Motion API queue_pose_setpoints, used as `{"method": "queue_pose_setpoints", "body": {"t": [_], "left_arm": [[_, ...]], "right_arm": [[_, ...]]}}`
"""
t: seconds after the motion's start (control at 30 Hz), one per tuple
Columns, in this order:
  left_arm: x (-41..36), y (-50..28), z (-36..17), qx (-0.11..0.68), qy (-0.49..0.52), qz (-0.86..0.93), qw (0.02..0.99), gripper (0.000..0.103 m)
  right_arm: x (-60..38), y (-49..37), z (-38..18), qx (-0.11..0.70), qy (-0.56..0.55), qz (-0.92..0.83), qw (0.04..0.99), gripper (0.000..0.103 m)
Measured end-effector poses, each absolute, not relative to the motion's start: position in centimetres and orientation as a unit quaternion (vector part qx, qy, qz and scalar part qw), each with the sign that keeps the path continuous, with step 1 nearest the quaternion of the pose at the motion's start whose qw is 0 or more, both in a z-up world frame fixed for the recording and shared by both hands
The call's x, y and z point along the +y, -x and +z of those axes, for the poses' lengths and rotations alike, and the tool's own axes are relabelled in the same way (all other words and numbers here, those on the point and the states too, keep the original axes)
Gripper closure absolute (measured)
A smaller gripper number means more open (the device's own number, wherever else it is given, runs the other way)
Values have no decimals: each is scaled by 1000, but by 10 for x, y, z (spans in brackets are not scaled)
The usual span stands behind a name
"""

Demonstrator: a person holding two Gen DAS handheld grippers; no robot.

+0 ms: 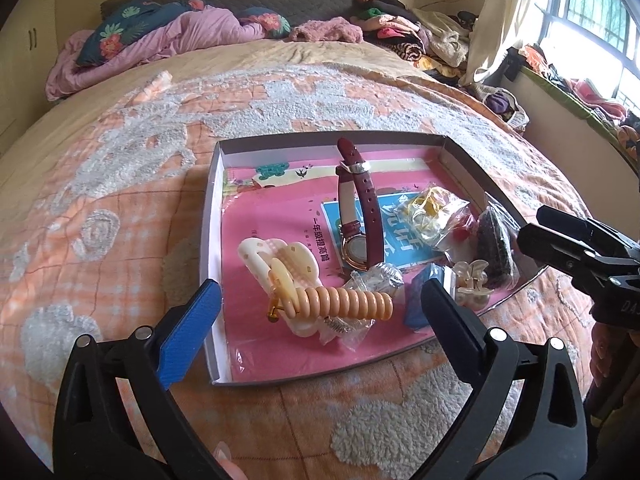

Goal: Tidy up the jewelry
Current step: 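Open both grippers and pull them back from the box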

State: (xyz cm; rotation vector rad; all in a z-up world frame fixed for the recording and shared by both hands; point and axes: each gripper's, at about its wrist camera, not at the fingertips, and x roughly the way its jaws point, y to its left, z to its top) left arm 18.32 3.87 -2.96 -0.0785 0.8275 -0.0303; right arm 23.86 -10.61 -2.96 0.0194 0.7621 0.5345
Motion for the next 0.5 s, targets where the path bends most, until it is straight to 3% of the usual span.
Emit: {"method": "queue_pose_setpoints", "body": {"t": [0.5], "left_arm": [[43, -156, 2, 370, 62, 0, 927, 10]], "right_arm": [[-119, -202, 4, 334, -28, 266, 904, 6]]}}
